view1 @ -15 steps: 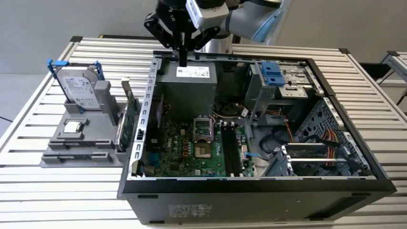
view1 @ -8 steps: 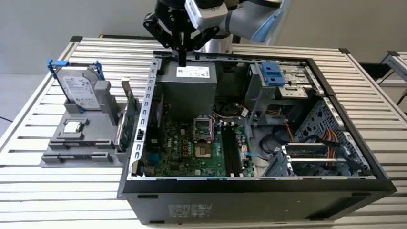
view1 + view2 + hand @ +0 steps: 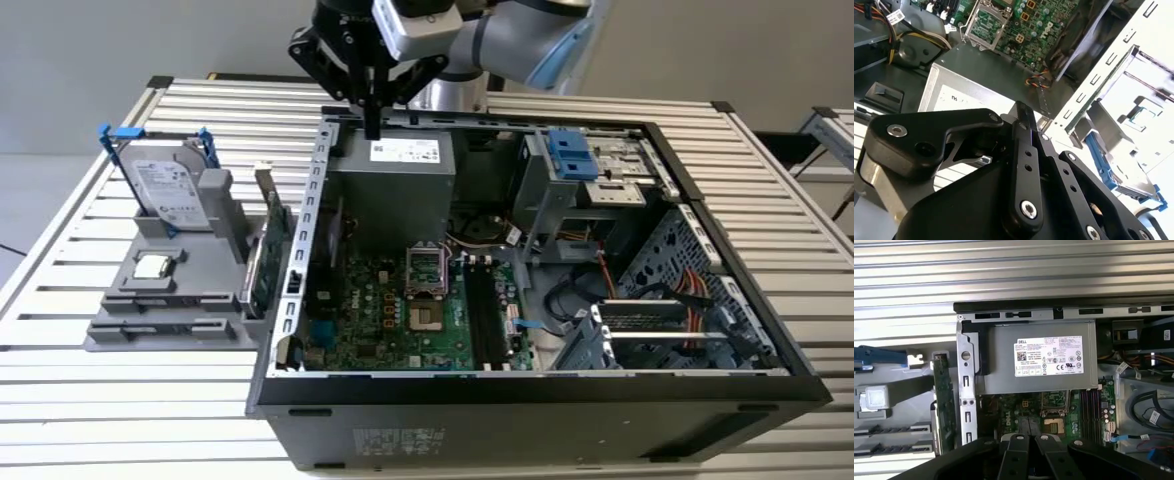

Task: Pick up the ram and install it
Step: 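Reach for the ram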

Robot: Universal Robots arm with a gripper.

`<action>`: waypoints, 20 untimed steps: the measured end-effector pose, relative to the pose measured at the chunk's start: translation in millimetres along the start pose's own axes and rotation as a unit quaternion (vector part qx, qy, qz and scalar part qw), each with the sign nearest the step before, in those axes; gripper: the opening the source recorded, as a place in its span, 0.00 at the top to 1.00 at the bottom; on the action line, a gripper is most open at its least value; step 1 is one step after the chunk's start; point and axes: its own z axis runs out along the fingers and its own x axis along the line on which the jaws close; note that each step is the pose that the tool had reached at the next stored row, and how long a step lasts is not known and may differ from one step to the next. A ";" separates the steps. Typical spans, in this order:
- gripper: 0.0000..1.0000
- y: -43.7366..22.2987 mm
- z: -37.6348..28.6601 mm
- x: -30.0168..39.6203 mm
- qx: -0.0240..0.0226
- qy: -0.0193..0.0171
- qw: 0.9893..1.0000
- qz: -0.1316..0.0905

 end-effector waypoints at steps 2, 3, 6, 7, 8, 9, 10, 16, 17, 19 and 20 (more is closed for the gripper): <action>1.00 -0.2 -0.1 2.6 0.000 0.000 1.000 0.000; 1.00 -0.2 -0.1 3.7 0.000 0.000 1.000 0.000; 1.00 -0.5 -0.1 6.8 0.000 0.000 1.000 0.000; 1.00 -0.5 -0.1 7.9 0.000 0.000 1.000 0.000; 1.00 -0.6 -0.2 8.8 0.000 0.000 1.000 0.000; 1.00 -0.6 -0.2 9.6 0.000 0.000 1.000 0.000; 1.00 -0.6 -0.2 10.5 0.000 0.000 1.000 0.000; 1.00 -0.9 -0.3 16.4 0.000 0.000 1.000 0.000; 1.00 -0.9 -0.3 17.3 0.000 0.000 1.000 0.000; 1.00 -1.0 -0.3 19.2 0.000 0.000 1.000 0.000; 1.00 -1.1 -0.3 20.3 0.000 0.000 1.000 0.000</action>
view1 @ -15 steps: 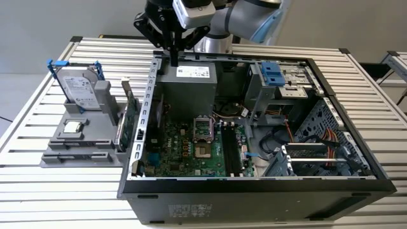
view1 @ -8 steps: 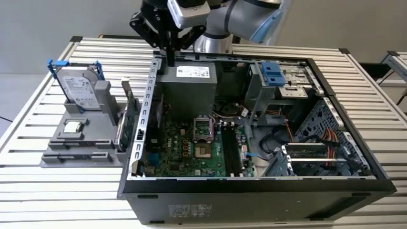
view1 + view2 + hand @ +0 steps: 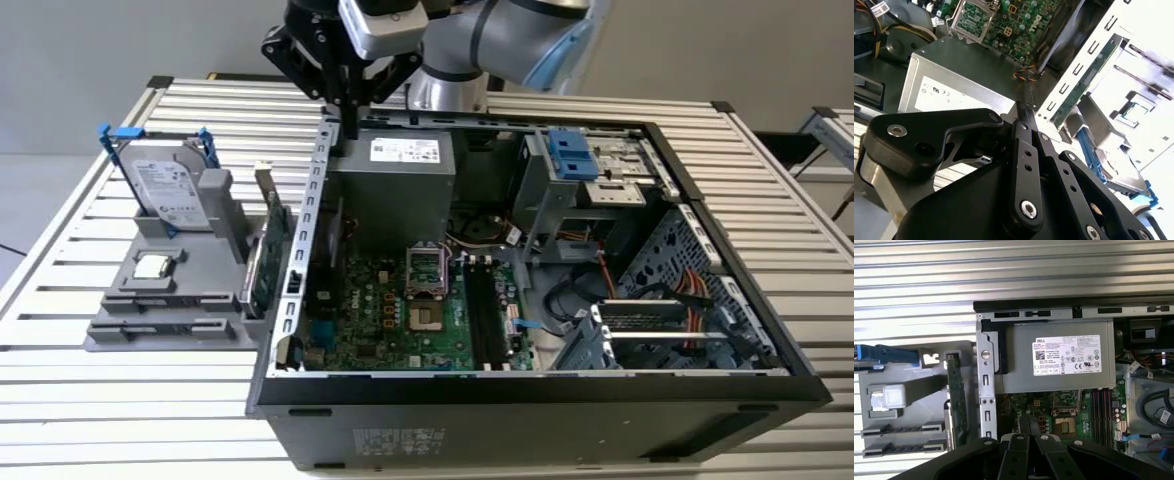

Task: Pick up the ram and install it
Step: 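Reach for the ram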

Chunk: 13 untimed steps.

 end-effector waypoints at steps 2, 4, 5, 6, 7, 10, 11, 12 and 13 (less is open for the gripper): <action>1.00 -0.1 0.0 2.2 0.000 0.000 1.000 0.000; 1.00 -0.3 -0.1 4.4 0.000 0.000 1.000 0.000; 1.00 -0.3 -0.1 5.5 0.000 0.000 1.000 0.000; 1.00 -0.4 -0.1 6.6 0.000 0.000 1.000 0.000; 1.00 -0.5 -0.2 7.6 0.000 0.000 1.000 0.000; 1.00 -0.6 -0.2 10.6 0.000 0.000 1.000 0.000; 1.00 -0.7 -0.2 11.7 0.000 0.000 1.000 0.000; 1.00 -0.8 -0.2 12.8 0.000 0.000 1.000 0.000; 1.00 -0.8 -0.2 13.8 0.000 0.000 1.000 0.000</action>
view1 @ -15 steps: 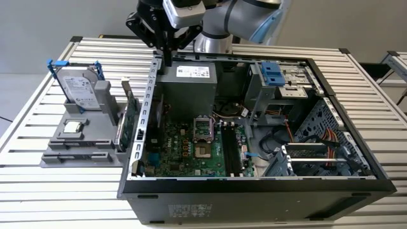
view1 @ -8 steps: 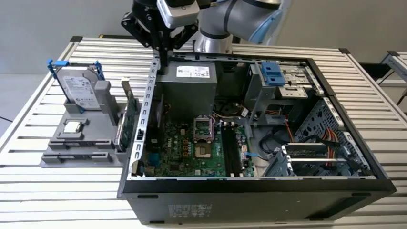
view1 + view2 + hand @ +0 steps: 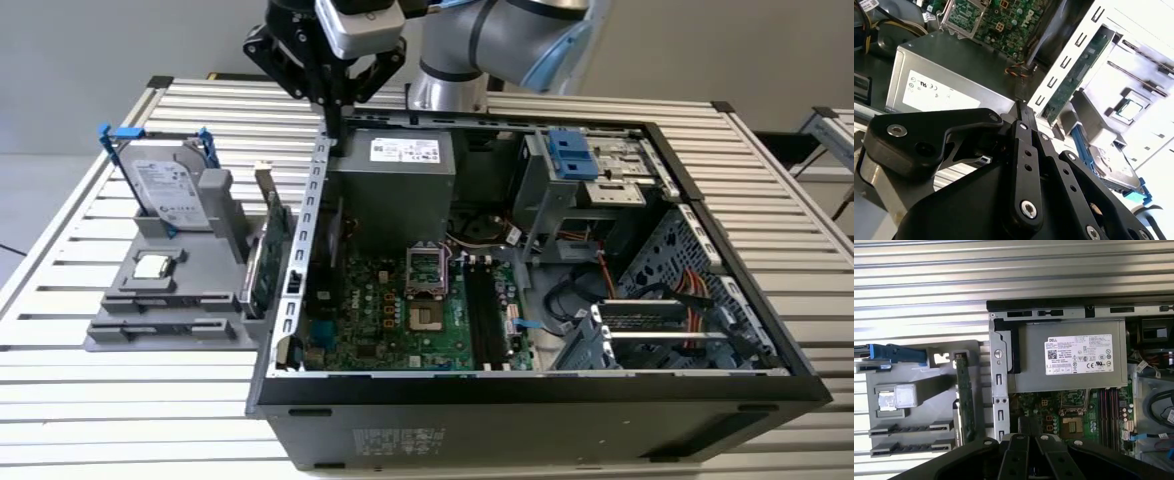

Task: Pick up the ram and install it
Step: 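Reach for the ram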

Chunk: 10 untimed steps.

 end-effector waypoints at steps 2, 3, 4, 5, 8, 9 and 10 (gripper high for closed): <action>1.00 -0.1 0.0 2.1 0.000 0.000 1.000 0.000; 1.00 -0.2 -0.1 3.2 0.000 0.000 1.000 0.000; 1.00 -0.3 -0.1 4.1 0.000 0.000 1.000 0.000; 1.00 -0.3 -0.1 5.1 0.000 0.000 1.000 0.000; 1.00 -0.5 -0.1 7.8 0.000 0.000 1.000 0.000; 1.00 -0.6 -0.1 8.7 0.000 0.000 1.000 0.000; 1.00 -0.7 -0.2 9.6 0.000 0.000 1.000 0.000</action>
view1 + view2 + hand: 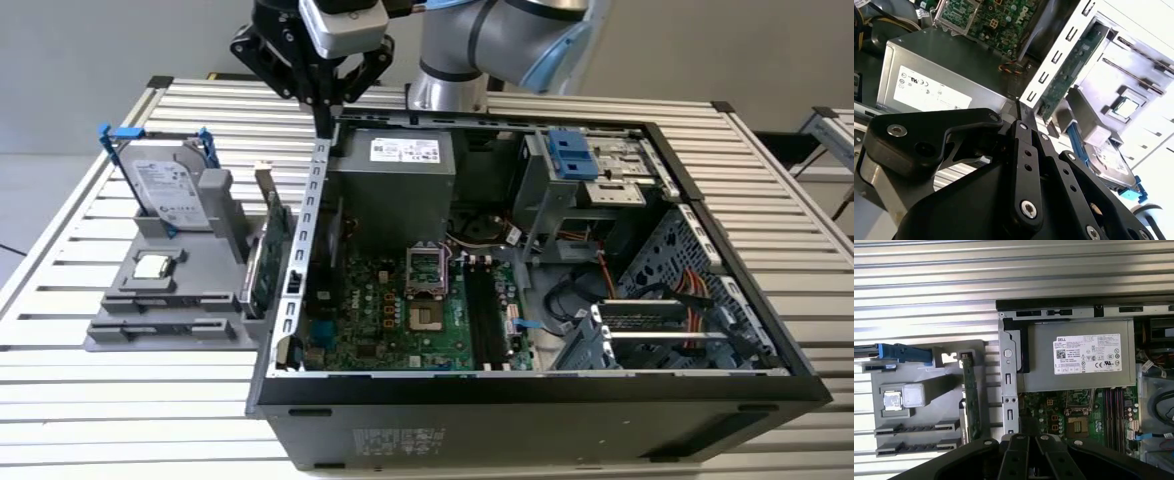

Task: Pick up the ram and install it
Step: 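Reach for the ram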

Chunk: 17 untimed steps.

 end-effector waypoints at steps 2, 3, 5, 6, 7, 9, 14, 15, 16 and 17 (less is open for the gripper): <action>1.00 -0.1 0.0 1.8 0.000 0.000 1.000 0.000; 1.00 -0.2 0.0 2.6 0.000 0.000 1.000 0.000; 1.00 -0.3 -0.1 4.4 0.000 0.000 1.000 0.000; 1.00 -0.4 -0.1 5.3 0.000 0.000 1.000 0.000; 1.00 -0.4 -0.1 6.2 0.000 0.000 1.000 0.000; 1.00 -0.6 -0.1 7.9 0.000 0.000 1.000 0.000; 1.00 -0.7 -0.1 11.5 0.000 0.000 1.000 0.000; 1.00 -0.8 -0.1 12.2 0.000 0.000 1.000 0.000; 1.00 -0.8 -0.1 12.9 0.000 0.000 1.000 0.000; 1.00 -0.9 0.0 13.6 0.000 0.000 1.000 0.000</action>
